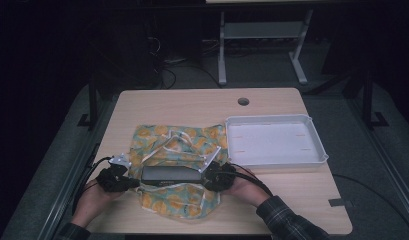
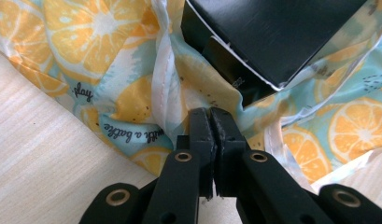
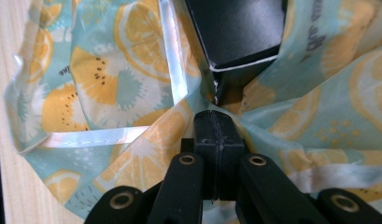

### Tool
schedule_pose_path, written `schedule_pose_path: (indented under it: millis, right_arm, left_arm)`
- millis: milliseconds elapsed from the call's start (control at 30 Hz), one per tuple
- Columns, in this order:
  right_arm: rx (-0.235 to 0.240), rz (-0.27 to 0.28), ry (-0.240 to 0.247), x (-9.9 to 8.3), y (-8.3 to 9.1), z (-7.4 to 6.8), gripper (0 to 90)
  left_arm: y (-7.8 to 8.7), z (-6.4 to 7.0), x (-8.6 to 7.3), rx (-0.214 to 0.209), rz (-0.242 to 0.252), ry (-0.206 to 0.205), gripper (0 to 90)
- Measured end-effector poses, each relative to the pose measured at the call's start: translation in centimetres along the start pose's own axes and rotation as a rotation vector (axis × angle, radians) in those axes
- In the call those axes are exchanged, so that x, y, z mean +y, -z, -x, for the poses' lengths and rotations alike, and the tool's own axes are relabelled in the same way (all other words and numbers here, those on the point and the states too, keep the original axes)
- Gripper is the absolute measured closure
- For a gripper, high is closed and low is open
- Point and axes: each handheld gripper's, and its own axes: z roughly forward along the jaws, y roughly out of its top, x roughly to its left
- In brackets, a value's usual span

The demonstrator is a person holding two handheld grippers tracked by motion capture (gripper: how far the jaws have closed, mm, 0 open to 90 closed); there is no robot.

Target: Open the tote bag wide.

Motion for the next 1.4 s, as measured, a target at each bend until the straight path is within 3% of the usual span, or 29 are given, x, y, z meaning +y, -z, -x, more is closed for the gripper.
schedule_pose_path:
  millis: [433,633,800,833,933,1067,1400]
  right_arm:
    - [0.0,0.022,0.012,0.0,0.5,-0.3,86.0]
    - [-0.013,0.077,0.01,0.2,2.7,-0.4,81.1]
    - [-0.019,0.15,0.012,0.6,4.6,-0.6,76.5]
    - [-0.024,0.185,0.012,1.0,5.8,-0.7,76.5]
    - [-0.033,0.22,0.019,1.6,6.6,-0.6,75.5]
    - [-0.046,0.227,0.029,2.5,6.6,-0.4,74.5]
    - [-0.074,0.191,0.053,4.9,4.1,1.2,72.8]
  left_arm:
    - [-0.4,0.1,0.1,0.003,-0.019,-0.007,88.3]
    - [-0.3,-0.1,0.1,-0.006,-0.025,-0.011,88.3]
    - [-0.3,-0.1,0.1,-0.011,-0.021,-0.002,88.3]
    - [-0.3,-0.1,0.1,-0.015,-0.024,-0.005,88.2]
    - [-0.3,-0.2,0.1,-0.017,-0.029,-0.01,88.2]
    - [-0.3,-0.2,0.1,-0.019,-0.025,-0.006,88.2]
    - [-0.3,-0.2,0.1,-0.02,-0.02,-0.001,88.2]
